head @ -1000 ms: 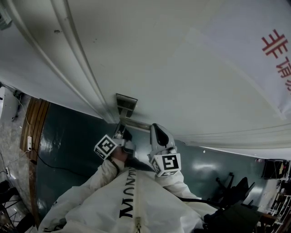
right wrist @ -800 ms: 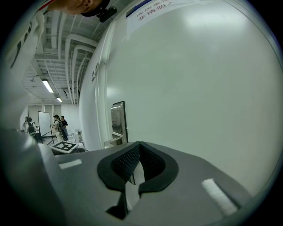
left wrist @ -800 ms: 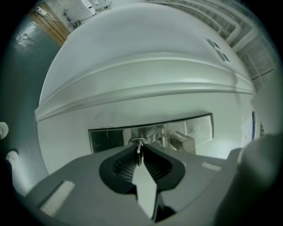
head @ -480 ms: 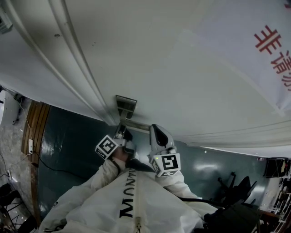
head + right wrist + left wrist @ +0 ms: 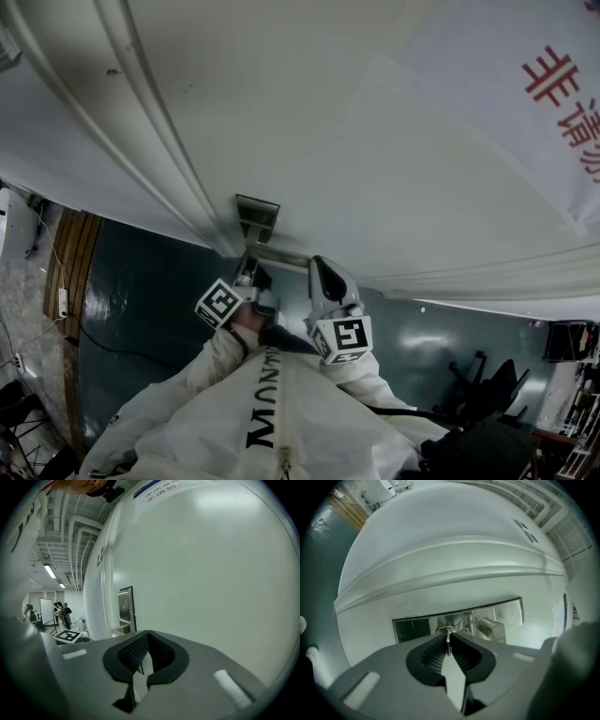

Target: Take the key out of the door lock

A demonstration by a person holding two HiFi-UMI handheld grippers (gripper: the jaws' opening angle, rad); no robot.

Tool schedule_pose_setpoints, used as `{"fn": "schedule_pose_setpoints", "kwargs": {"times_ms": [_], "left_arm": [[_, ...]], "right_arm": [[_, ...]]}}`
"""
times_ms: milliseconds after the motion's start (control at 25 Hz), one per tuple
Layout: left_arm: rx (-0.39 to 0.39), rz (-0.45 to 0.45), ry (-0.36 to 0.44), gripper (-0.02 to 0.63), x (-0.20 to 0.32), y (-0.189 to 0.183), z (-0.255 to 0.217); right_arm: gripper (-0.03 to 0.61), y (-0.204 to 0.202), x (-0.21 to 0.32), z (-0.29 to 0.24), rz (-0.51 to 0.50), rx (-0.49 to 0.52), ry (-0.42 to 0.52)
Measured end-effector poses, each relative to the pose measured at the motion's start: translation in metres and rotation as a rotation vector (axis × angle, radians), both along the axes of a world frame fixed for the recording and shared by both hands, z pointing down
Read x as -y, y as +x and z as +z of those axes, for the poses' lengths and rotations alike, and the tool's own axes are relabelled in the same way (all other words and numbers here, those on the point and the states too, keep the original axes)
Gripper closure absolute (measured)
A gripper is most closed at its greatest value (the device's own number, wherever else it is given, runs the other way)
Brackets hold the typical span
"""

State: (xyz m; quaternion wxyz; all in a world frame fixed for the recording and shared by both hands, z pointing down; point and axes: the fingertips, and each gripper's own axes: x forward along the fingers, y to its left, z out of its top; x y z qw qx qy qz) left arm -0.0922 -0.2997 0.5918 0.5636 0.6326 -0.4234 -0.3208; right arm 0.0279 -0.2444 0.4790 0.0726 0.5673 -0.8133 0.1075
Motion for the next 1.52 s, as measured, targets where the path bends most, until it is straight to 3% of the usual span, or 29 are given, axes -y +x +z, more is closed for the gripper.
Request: {"fn": "schedule_pose_setpoints", "kwargs": {"times_ms": [840,1040,1280,1520], "left_arm": [[-0.011,-0.012,-0.011,0.589,-0.021,-0.003,-0.004],[0.042,0.040,0.035,0.592,-0.036,-0.005,-0.009],[0.238,0.104,0.114,0.592,-0.045,-0.011,-0.012],[0.561,0.211,0.223,0.592,-0.048,-0.011,-0.019]], "right_arm": [[0.578,-0.003,0.008,0.003,-0.020,0.012,-0.014],[0.578,-0.008,0.011,0.003,-0.030,0.027,-0.002],[0.578,-0.019,0.004,-0.001,-0.051,0.032,0.012],[0.578,-0.013,0.001,-0.003,-0.021,0.040,0.018]]}}
